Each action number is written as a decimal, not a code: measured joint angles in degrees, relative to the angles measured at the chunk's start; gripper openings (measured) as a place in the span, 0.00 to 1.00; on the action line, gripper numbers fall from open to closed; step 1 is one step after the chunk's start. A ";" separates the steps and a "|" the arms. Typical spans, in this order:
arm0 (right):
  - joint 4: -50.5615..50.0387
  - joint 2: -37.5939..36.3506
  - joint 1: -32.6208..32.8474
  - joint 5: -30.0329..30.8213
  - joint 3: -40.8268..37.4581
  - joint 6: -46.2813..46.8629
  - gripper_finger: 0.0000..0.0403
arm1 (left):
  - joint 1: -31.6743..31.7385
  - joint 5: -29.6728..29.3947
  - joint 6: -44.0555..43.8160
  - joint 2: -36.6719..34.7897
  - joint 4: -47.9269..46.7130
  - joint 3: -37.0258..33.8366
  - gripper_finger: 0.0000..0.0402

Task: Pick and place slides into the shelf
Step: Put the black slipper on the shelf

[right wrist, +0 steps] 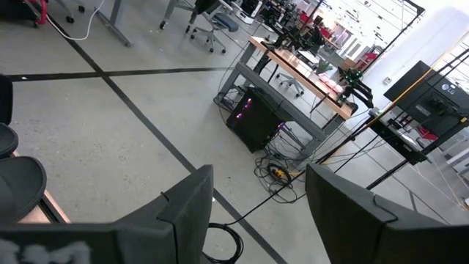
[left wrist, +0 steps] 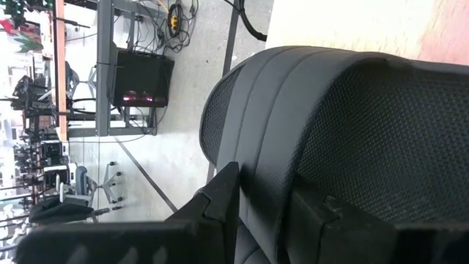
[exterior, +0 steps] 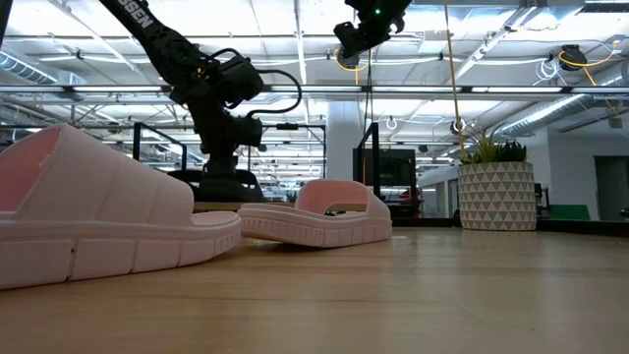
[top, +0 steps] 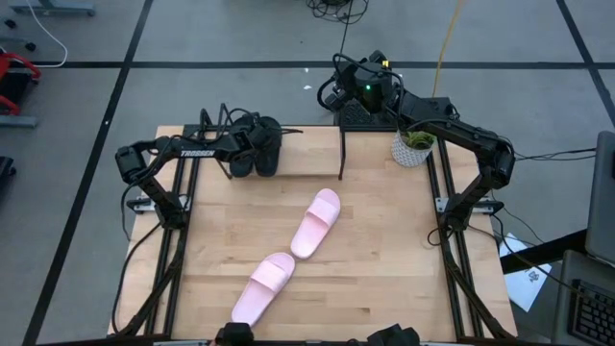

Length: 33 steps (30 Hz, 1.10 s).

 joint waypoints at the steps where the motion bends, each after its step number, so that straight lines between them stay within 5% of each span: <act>1: 0.00 0.00 0.00 0.00 0.01 0.00 0.51 | 0.00 0.00 0.03 0.00 0.00 0.00 0.21; 33: -0.04 0.00 -0.01 0.00 0.01 0.00 0.51 | -2.36 -3.18 3.74 0.04 1.27 0.00 0.21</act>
